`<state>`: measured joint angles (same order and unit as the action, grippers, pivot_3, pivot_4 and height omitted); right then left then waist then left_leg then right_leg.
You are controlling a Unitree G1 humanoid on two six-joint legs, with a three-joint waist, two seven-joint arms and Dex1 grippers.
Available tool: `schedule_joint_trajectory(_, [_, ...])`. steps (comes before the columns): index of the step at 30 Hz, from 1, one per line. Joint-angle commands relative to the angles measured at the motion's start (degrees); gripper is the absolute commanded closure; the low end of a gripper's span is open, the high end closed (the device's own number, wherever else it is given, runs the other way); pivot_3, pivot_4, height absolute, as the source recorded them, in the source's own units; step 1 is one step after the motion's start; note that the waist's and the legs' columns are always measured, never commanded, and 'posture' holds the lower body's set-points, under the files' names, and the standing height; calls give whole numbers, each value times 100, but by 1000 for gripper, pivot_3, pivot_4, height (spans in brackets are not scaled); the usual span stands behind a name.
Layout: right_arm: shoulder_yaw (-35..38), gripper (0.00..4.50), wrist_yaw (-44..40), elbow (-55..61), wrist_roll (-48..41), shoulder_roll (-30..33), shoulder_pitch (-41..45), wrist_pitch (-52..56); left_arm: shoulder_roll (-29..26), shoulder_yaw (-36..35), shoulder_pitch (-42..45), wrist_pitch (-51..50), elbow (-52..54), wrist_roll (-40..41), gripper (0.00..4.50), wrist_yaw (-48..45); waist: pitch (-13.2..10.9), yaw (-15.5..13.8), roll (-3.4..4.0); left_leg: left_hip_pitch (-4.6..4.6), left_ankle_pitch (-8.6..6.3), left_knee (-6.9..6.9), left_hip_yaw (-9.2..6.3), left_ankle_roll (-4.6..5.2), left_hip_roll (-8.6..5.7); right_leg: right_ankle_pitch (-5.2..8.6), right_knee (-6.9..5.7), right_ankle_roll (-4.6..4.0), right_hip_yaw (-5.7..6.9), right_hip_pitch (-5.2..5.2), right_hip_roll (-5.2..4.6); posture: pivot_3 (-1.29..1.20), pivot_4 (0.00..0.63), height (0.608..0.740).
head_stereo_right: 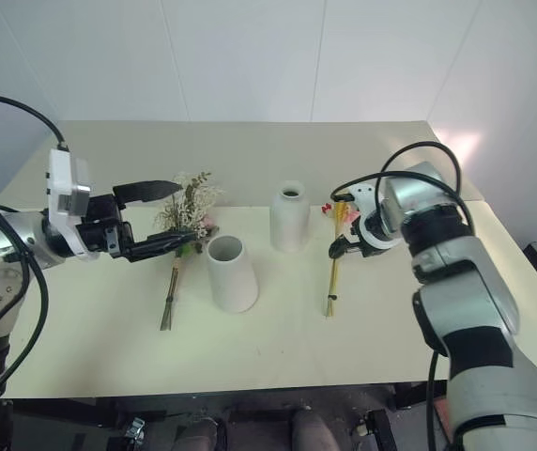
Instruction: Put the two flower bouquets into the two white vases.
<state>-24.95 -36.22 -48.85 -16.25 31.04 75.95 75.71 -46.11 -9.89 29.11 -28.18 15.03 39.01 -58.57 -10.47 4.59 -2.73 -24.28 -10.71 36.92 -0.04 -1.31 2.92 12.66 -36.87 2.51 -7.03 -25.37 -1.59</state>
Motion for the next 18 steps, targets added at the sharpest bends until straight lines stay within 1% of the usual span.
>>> schedule_joint_trajectory(1, [14,0,-198,-653,467,-175,350,-617,24,-60,10,173,155,-54,11,3,0,10,0,0,0,0,-1,0,0,0,0,0,0,1,0,0,150,740])
schedule_joint_trajectory(5, [111,0,-233,-1462,901,-600,596,-1146,40,-160,-87,211,167,-58,11,-8,0,86,0,0,0,1,-1,0,0,-1,-1,0,1,2,-1,0,150,740])
schedule_joint_trajectory(8, [196,0,-348,-1818,1129,-801,665,-1425,45,-176,-149,233,193,-76,11,5,0,108,1,0,0,0,-4,0,-1,-1,-4,0,1,2,-1,0,150,740])
schedule_joint_trajectory(11, [306,586,-395,-2025,1309,-970,710,-1553,59,-170,-170,238,226,-75,0,42,-1,118,1,0,0,0,-4,0,-1,-2,-5,-1,1,2,-1,0,150,740])
schedule_joint_trajectory(14, [371,1590,-519,-2103,1464,-1100,709,-1538,52,-190,-190,252,249,-61,0,61,-1,130,1,3,0,1,-4,0,-1,-2,-9,-2,0,2,0,0,150,740])
schedule_joint_trajectory(18, [500,3084,-586,-2078,1629,-1127,649,-1449,32,-203,-204,298,222,-64,0,54,-1,133,2,6,0,1,-6,0,-1,-2,-13,-2,1,4,1,0,150,740])
